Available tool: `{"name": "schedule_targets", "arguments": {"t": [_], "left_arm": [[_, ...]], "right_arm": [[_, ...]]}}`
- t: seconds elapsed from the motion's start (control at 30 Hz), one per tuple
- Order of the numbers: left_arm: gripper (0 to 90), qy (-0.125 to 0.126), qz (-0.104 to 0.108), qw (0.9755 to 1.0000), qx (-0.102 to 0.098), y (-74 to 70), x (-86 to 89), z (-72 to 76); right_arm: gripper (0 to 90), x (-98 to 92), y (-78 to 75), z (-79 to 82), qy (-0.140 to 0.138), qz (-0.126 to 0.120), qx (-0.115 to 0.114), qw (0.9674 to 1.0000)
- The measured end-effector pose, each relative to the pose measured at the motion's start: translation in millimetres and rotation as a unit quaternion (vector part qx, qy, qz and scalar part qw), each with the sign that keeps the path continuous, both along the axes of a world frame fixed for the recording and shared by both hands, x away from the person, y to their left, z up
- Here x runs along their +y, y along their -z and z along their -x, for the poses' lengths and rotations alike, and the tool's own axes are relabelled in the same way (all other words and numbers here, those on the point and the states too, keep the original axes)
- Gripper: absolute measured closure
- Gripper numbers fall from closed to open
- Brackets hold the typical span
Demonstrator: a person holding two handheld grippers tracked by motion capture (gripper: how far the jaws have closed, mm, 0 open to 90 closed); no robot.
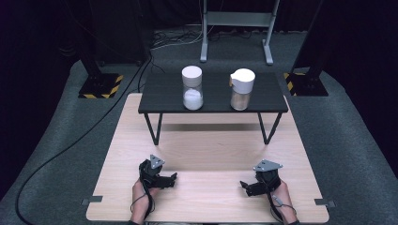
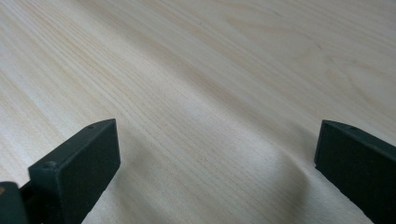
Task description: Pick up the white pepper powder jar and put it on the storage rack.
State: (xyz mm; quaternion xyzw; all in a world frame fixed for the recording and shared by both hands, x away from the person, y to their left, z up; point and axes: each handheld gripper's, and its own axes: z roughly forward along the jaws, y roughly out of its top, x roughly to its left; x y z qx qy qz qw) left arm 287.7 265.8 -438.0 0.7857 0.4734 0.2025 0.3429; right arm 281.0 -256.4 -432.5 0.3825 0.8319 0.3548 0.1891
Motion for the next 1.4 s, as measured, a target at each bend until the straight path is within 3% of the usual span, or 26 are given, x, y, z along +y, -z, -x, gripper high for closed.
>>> {"name": "schedule_targets", "arguments": {"t": [0.03,0.1,0.4,1.4], "left_arm": [[4.1,0.0,0.0,1.0,0.0,0.0,0.0,0.0],[4.0,0.0,0.0,1.0,0.0,-0.1,-0.1,0.0],[4.1,0.0,-0.001,1.0,0.0,-0.2,0.0,0.0],[4.1,-0.001,0.0,1.0,0.0,0.1,-0.2,0.1]], "right_arm": [[0.0,1.5,-0.1,-2.4,0.001,0.001,0.009,1.0],[0.0,3.2,1.6,1.4,0.004,-0.001,-0.005,1.0],[0.0,4.1,0.0,-6.1,0.01,-0.004,0.015,0.9998],[0.0,4.9,-0.1,-6.4,0.025,-0.006,0.017,0.9995]]}}
